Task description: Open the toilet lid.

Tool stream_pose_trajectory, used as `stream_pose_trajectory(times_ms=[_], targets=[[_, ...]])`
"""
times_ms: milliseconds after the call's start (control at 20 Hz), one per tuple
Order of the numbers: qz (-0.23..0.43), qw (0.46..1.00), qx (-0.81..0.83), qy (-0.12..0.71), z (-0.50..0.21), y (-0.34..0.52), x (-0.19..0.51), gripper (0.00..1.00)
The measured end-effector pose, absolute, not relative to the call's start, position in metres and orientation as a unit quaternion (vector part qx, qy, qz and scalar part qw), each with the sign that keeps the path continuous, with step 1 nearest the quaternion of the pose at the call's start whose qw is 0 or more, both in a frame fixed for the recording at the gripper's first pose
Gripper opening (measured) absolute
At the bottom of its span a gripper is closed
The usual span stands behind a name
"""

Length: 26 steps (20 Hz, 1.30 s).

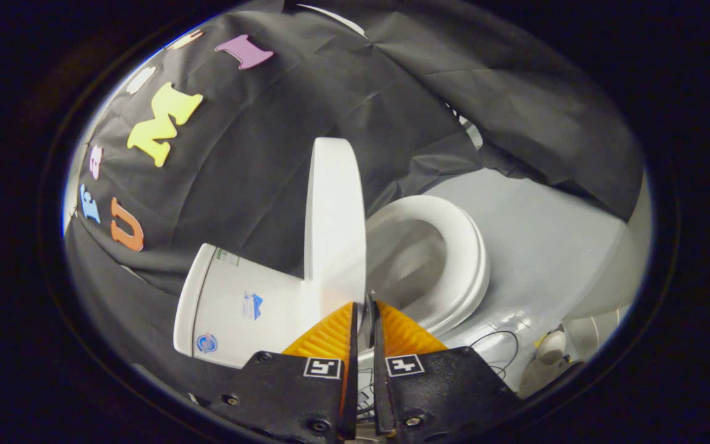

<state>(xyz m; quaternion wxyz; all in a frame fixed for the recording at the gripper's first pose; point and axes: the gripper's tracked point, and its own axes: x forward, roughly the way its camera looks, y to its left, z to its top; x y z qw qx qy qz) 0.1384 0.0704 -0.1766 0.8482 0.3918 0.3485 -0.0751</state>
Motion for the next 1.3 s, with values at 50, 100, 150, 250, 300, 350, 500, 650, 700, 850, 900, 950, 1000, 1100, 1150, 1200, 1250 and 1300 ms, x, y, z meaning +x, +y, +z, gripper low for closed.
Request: stream_pose_trajectory(times_ms=[50,100,150,250,300,350,500,650,700,850,900,950,1000,1100,1150,1200,1250,1300], targets=[[-0.075,0.849,0.391,0.347,-0.173,0.072,0.139,0.14],[-0.076,0.85,0.389,0.346,-0.17,0.076,0.139,0.14],[-0.075,0.853,0.384,0.346,-0.167,0.079,0.14,0.14],[-0.075,0.862,0.364,0.346,-0.161,0.086,0.141,0.14],[-0.075,0.866,0.354,0.346,-0.157,0.09,0.141,0.14],[-0.074,0.87,0.344,0.345,-0.154,0.093,0.142,0.14],[-0.073,0.881,0.318,0.343,-0.144,0.103,0.142,0.14],[-0.07,0.888,0.3,0.34,-0.133,0.115,0.145,0.13],[-0.068,0.891,0.294,0.339,-0.129,0.119,0.146,0.13],[-0.066,0.899,0.274,0.336,-0.12,0.132,0.148,0.13],[-0.064,0.903,0.262,0.334,-0.115,0.136,0.147,0.14],[-0.063,0.907,0.245,0.336,-0.112,0.14,0.147,0.14],[-0.063,0.912,0.227,0.336,-0.109,0.144,0.146,0.14],[-0.059,0.916,0.214,0.333,-0.101,0.154,0.15,0.14],[-0.057,0.917,0.213,0.333,-0.097,0.158,0.151,0.14],[-0.052,0.918,0.213,0.332,-0.094,0.164,0.151,0.14],[-0.048,0.918,0.211,0.331,-0.091,0.169,0.151,0.14],[-0.046,0.92,0.207,0.331,-0.089,0.174,0.153,0.13]])
